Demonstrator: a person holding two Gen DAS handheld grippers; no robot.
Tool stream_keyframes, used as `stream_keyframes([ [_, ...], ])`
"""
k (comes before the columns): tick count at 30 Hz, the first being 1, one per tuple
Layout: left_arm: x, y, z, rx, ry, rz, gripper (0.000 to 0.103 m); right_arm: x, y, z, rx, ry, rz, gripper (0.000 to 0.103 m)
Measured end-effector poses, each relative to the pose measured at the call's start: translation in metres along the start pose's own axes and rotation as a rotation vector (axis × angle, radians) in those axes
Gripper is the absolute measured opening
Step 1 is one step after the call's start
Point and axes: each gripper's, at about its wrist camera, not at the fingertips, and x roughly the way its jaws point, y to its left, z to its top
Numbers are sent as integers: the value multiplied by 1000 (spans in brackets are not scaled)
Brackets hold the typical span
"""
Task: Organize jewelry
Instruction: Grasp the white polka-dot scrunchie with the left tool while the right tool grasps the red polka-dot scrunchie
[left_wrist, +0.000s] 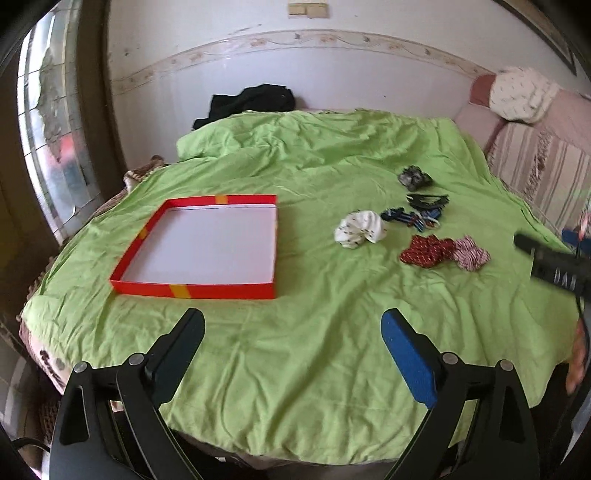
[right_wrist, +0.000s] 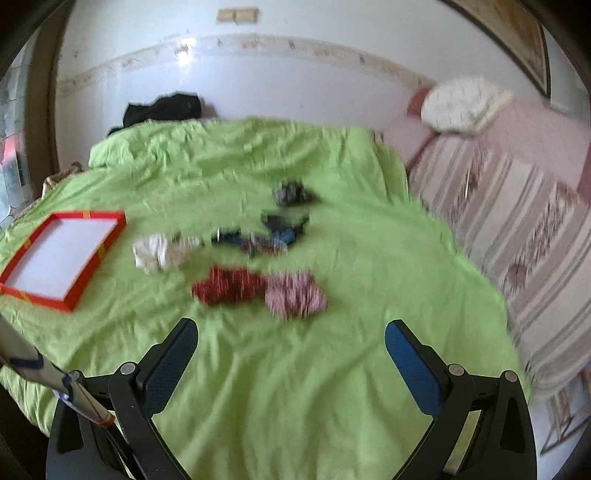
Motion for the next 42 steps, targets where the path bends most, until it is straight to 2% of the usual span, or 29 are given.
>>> stream_keyframes([
  [1,0,2,1,-3,-2,7,96,1,3,8,0,-25,-4,103],
  [3,3,4,3,-2,-2,19,96,7,6,13,12,-13,0,103],
  [7,15,6,7,19,7,14,96,30,9,4,122,81,129,102],
  [9,20,6,8,26,15,12,96,43,12,-3,140,141,169,98],
  [13,34,7,10,14,25,1,96,58,8,-15,173,191,183,91],
  [15,47,5,11,19,59,-15,96,64,2,-18,189,205,192,91],
  [19,68,-4,14,42,103,-39,96,76,-7,-17,185,203,176,91],
  [23,89,-16,19,85,127,-33,95,92,-16,-14,201,199,167,91],
  [26,105,-23,25,100,147,-50,89,105,-20,-16,190,199,148,91],
  [29,123,-24,34,97,170,-63,87,115,-27,-19,198,207,181,91],
  [31,133,-24,41,89,182,-82,87,121,-30,-20,188,219,216,88],
  [35,155,-31,63,85,176,-170,86,132,-28,-22,177,240,279,79],
  [40,190,-52,80,138,191,-239,86,147,-23,-18,177,241,317,79],
  [42,205,-59,85,152,202,-254,86,152,-23,-15,195,241,369,79],
])
